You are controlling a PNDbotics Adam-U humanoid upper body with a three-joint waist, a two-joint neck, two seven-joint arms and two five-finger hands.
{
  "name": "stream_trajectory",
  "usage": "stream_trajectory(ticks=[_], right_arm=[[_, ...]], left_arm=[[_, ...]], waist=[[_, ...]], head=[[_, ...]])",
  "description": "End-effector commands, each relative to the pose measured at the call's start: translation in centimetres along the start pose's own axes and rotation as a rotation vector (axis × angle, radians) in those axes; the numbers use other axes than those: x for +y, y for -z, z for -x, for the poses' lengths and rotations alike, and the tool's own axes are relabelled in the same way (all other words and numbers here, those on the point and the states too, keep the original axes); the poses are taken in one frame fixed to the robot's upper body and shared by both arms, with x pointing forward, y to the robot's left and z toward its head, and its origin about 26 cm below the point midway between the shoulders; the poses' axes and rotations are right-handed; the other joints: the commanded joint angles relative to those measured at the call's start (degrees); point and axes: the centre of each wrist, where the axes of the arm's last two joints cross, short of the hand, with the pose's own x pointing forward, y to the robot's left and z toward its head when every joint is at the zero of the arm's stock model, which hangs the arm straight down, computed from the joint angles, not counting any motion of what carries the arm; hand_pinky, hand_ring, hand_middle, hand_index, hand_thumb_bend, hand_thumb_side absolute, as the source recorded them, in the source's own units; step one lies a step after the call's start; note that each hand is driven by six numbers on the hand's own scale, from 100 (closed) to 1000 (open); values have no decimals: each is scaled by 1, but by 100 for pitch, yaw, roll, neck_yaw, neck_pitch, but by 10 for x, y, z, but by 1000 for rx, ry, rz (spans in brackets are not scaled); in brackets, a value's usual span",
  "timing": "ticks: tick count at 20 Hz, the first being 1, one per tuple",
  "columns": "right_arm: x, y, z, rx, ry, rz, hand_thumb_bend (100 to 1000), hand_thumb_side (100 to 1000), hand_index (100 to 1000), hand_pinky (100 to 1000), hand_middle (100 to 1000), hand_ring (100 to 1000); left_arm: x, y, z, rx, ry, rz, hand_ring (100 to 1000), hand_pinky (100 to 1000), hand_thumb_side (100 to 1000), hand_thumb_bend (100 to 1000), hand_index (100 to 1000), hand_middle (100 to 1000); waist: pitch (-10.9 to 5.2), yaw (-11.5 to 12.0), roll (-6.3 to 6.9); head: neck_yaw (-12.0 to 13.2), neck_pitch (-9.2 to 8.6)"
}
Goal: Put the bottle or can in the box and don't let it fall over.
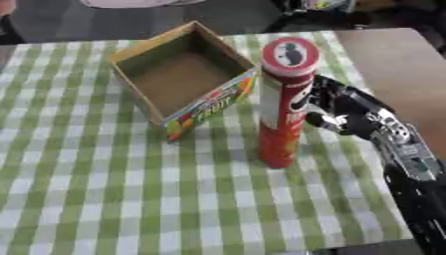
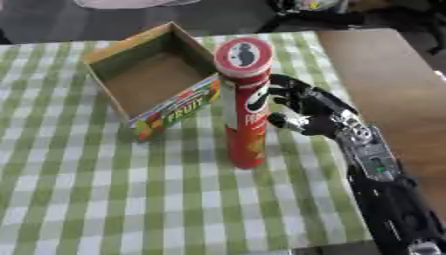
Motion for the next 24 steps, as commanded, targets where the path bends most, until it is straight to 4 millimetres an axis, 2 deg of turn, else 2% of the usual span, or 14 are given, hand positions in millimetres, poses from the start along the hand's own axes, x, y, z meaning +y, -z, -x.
stream_trajectory(ticks=[1,9,11,12,16,17,19,24], right_arm=[[-8,0,-12,-18,-42,3,490,321,1000,1000,1000,1000],[-11,-8,-17,-32,-64,-8,488,336,1000,1000,1000,1000],[-11,-10,-18,-36,-65,-14,517,358,1000,1000,1000,1000],[-11,-11,-19,-38,-65,-17,491,370,1000,1000,1000,1000],[-10,-15,-21,-44,-62,-15,496,409,1000,1000,1000,1000],[-10,-16,-22,-46,-63,-13,526,417,1000,1000,1000,1000],[-10,-17,-24,-50,-68,-12,500,417,1000,1000,1000,1000],[-9,-21,-27,-53,-89,-29,549,487,1000,1000,1000,1000]], left_arm=[[5,2,-5,-15,12,1,1000,1000,782,231,872,1000],[6,2,-5,-14,16,4,1000,1000,781,229,872,1000],[6,2,-6,-15,17,5,1000,1000,780,230,872,1000],[7,2,-6,-15,18,5,1000,1000,780,228,872,1000],[7,2,-5,-13,19,6,1000,1000,781,228,872,1000],[7,2,-5,-12,19,7,1000,1000,781,228,872,1000],[7,1,-5,-10,20,7,1000,1000,782,228,872,1000],[8,1,-5,-11,22,11,1000,1000,782,228,872,1000]], waist=[[-93,-16,12],[-98,-47,10],[-99,-53,9],[-100,-56,8],[-101,-67,8],[-100,-68,8],[-100,-73,7],[-99,-78,3]], head=[[7,-34],[38,-26],[45,-23],[47,-24],[50,-33],[51,-35],[58,-29],[65,-27]])
